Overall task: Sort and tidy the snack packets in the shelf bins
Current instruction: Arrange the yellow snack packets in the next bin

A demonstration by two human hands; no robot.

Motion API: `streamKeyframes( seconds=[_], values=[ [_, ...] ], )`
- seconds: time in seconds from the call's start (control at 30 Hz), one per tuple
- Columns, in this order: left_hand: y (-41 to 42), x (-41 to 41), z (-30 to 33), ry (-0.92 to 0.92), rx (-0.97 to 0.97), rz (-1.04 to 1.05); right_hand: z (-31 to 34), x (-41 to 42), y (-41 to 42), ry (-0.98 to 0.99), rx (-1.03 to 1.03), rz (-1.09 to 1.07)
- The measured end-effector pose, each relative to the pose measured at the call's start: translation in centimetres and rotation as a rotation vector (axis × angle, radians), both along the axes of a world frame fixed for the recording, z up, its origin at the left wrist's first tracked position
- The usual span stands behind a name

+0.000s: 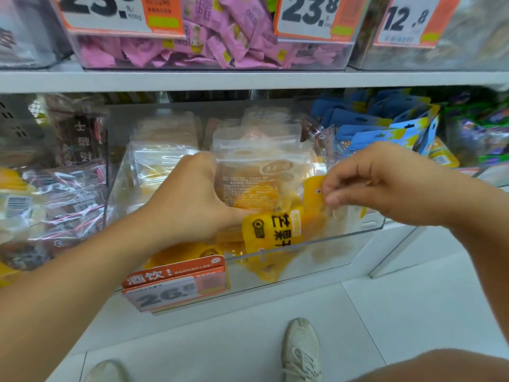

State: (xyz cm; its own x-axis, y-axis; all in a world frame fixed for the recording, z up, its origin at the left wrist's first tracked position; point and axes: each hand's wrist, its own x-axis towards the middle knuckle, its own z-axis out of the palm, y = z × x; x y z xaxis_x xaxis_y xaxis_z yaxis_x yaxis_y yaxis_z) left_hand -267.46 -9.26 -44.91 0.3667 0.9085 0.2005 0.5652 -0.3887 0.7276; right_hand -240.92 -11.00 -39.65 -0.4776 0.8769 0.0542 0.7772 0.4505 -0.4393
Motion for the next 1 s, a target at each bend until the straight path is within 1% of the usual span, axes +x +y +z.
streamKeyframes(
  seconds=[0.1,0.2,0.23,0.3,0.37,0.4,0.43,0.5,0.57,0.67,0.77,0.8,0.83,0.87,0.93,1.0],
  values=[
    [0.5,-0.3,-0.6,0.03,-0.004,-0.054,0.5,-1.1,-0.3,0.079,0.316,0.037],
    [0.3,-0.6,-0.1,0.034,-0.12,-0.173,1.7,-2.1,-0.8,-0.013,0.581,0.134],
    [0.3,-0.8,0.2,0.07,-0.133,-0.208,2.2,-2.1,-0.8,-0.055,0.661,0.16],
    [0.4,-1.1,0.6,0.103,-0.184,-0.244,2.6,-2.5,-0.8,-0.133,0.78,0.198],
    [0.8,-1.4,0.6,0.107,-0.24,-0.232,1.8,-3.8,-0.9,-0.151,0.831,0.261],
    [0.8,-1.5,0.5,0.114,-0.241,-0.24,0.9,-4.9,-1.0,-0.132,0.82,0.298],
    [0.9,-1.4,0.3,0.135,-0.2,-0.251,-0.2,-6.0,-1.1,-0.105,0.79,0.328],
    [0.6,-1.3,0.2,0.17,-0.138,-0.265,-2.0,-7.9,-1.3,-0.039,0.683,0.339],
    [0.3,-1.4,0.7,0.191,-0.111,-0.275,-2.6,-8.3,-1.4,0.08,0.528,0.283],
    [0.2,-2.0,1.5,0.23,-0.072,-0.29,-2.7,-7.7,-1.3,0.346,0.286,0.14],
    [-0.3,-2.1,1.8,0.337,-0.082,-0.291,-3.5,-8.0,-1.1,0.519,0.135,0.065],
    [-0.5,-1.9,1.5,0.391,-0.066,-0.262,-3.9,-8.4,-1.0,0.524,0.095,0.067],
    [-0.8,-1.6,1.0,0.434,-0.019,-0.215,-4.1,-8.7,-1.0,0.487,0.066,0.087],
    [-0.9,-1.2,0.5,0.448,0.05,-0.165,-4.2,-8.9,-1.1,0.404,0.062,0.125],
    [-1.0,-0.6,-0.1,0.427,0.136,-0.093,-3.0,-8.2,-1.3,0.212,0.148,0.175],
    [-0.9,-0.6,-0.1,0.436,0.125,-0.091,-1.1,-6.3,-1.4,0.127,0.259,0.124]
  ],
)
